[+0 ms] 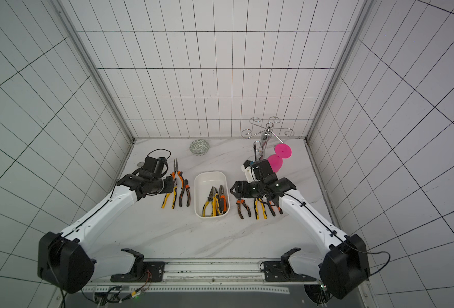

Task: Take the pliers out of the storage box
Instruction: Place the pliers at the center of the board.

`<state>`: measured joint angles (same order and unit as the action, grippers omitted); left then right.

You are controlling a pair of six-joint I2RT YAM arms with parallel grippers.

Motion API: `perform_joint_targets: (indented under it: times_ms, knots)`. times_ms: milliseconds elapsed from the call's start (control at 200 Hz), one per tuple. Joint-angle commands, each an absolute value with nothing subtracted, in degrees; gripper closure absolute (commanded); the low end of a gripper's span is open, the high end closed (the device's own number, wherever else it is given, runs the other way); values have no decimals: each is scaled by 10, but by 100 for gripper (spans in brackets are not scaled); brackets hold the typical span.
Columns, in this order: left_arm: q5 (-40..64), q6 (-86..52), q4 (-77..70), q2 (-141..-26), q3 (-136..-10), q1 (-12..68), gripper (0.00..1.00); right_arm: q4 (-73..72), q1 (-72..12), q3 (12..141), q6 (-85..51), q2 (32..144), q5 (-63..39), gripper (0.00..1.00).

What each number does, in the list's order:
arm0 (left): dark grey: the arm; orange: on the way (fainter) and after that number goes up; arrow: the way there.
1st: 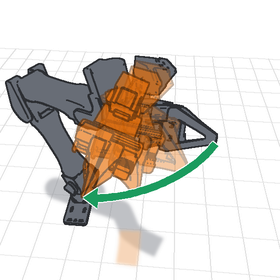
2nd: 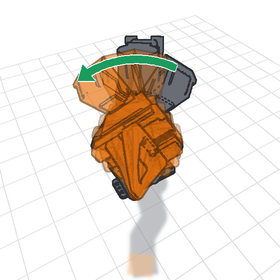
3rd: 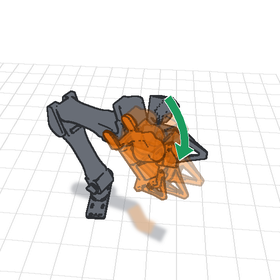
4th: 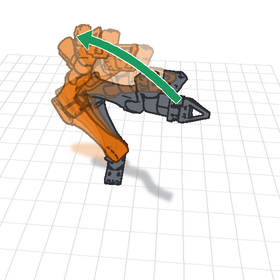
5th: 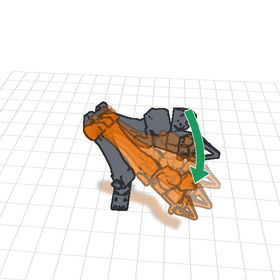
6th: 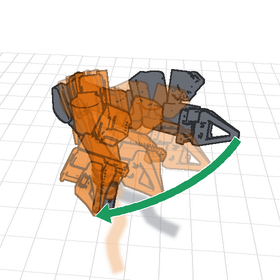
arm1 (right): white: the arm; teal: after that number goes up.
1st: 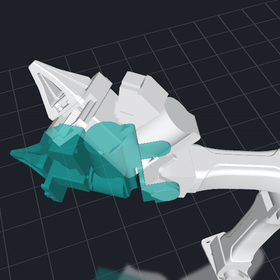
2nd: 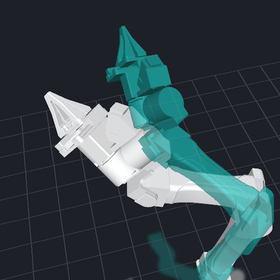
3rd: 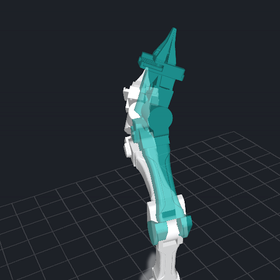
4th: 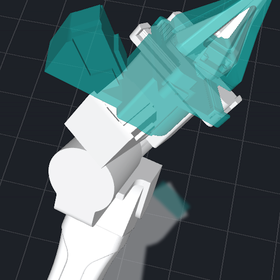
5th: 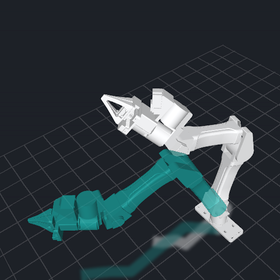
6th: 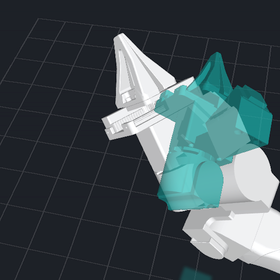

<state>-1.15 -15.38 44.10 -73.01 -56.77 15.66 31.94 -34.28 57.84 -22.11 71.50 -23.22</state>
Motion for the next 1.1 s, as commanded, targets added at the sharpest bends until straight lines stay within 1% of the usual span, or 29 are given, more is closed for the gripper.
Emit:
perform_joint_targets:
  times_ms: [0, 185, 295, 540, 725, 914, 949, 964, 1049, 1094]
  knots:
    - [2, -61, 367, -706, -538, 111, 100, 309, -360, 630, -215, 726, -236, 26]
    - [0, 22, 340, -717, -509, 21, 100, 329, -379, 650, -190, 737, -239, 25]
    - [-19, 77, 321, -735, -493, -5, 100, 336, -383, 655, -178, 740, -238, 24]
    - [-43, 119, 298, -812, -491, -27, 100, 345, -383, 672, -167, 762, -240, 24]
    - [-62, 103, 308, -884, -516, -27, 100, 345, -383, 672, -164, 765, -235, 24]
    - [-93, 93, 316, -917, -527, -27, 100, 344, -383, 672, -164, 766, -227, 24]
    - [-93, 91, 317, -919, -528, -27, 96, 343, -383, 673, -164, 766, -226, 24]
    - [-92, 91, 317, -919, -528, -27, 92, 342, -383, 672, -163, 766, -225, 24]
    - [-99, 75, 318, -919, -532, -27, 67, 343, -383, 674, -163, 766, -220, 24]
    - [-101, 68, 317, -914, -531, -27, 57, 343, -383, 675, -163, 766, -218, 24]
